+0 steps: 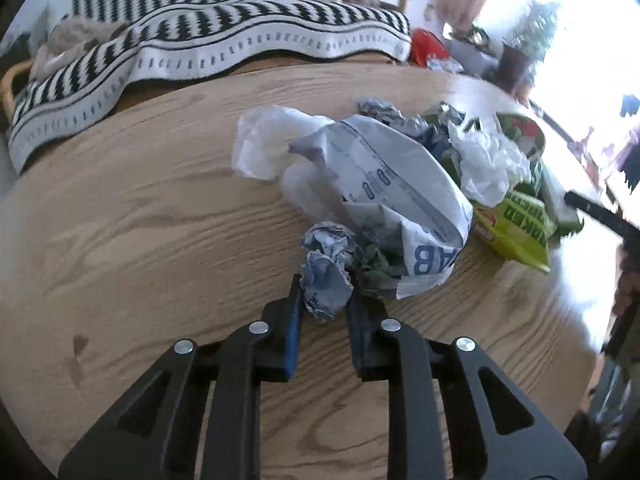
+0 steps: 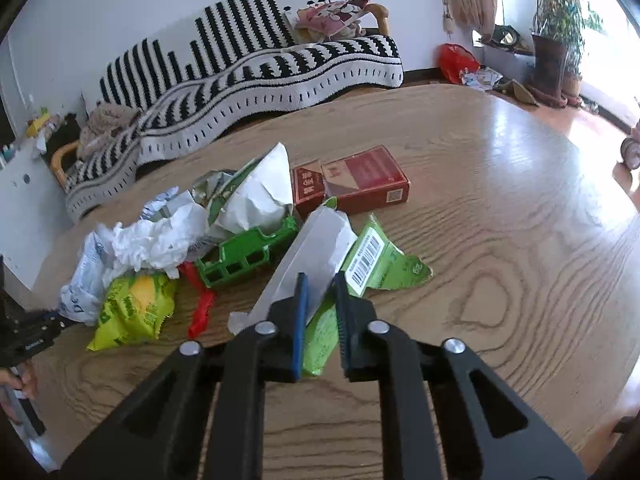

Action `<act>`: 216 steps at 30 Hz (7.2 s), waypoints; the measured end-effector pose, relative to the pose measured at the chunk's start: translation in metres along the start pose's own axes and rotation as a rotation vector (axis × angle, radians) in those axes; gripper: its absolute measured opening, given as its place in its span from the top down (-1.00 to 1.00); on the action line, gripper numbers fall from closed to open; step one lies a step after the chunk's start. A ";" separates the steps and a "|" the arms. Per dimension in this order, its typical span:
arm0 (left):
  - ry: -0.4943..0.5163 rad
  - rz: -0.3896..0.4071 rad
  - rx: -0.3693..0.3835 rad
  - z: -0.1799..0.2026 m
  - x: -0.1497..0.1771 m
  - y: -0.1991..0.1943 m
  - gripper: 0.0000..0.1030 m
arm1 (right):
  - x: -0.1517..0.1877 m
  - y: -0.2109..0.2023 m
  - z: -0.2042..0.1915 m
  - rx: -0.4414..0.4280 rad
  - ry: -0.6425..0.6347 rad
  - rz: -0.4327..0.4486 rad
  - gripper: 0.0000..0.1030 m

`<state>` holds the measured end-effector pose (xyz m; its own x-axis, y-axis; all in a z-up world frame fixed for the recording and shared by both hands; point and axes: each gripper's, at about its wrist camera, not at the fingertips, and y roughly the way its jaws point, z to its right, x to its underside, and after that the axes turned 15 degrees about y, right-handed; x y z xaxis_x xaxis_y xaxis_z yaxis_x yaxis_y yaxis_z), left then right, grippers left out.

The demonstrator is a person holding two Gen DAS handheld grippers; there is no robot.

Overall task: Collect trash
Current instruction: 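Grasp the crumpled grey paper with the left tool while the right tool grasps white-green packaging, then carry both items over the bin and open both tools to drop them, then return both tools to the table toward the white plastic bag and popcorn bag, then grasp the white printed plastic bag with the left tool while the right tool grasps the yellow popcorn bag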

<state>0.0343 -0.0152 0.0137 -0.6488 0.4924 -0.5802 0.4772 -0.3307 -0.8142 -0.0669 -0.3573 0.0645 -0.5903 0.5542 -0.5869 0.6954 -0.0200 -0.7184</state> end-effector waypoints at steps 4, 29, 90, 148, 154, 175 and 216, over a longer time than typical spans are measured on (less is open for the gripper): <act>-0.043 0.016 -0.008 -0.001 0.007 -0.011 0.66 | -0.001 -0.005 0.006 -0.030 0.044 0.001 0.89; -0.194 0.133 -0.123 -0.011 0.026 -0.109 0.66 | 0.001 -0.088 0.006 -0.048 0.021 0.115 0.91; 0.325 -0.286 0.361 0.423 0.070 0.017 -0.88 | 0.128 -0.201 0.245 0.166 0.368 0.000 -0.87; -0.105 -0.038 -0.234 0.004 -0.008 0.023 -0.88 | 0.070 0.065 -0.155 0.062 -0.308 -0.167 -0.90; -0.110 -0.018 -0.213 -0.002 -0.007 0.019 -0.88 | 0.064 0.052 -0.137 -0.014 -0.160 -0.145 -0.88; -0.212 0.066 -0.206 -0.019 0.004 -0.017 0.10 | 0.069 -0.007 -0.134 -0.162 -0.127 0.038 0.07; -0.305 0.122 -0.065 -0.045 0.033 -0.045 0.15 | 0.076 -0.026 -0.152 -0.214 -0.154 0.100 0.07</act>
<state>0.0177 0.0519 0.0319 -0.7275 0.1858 -0.6604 0.5925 -0.3152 -0.7414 -0.0677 -0.1885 0.0949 -0.5587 0.4248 -0.7123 0.8141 0.1168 -0.5688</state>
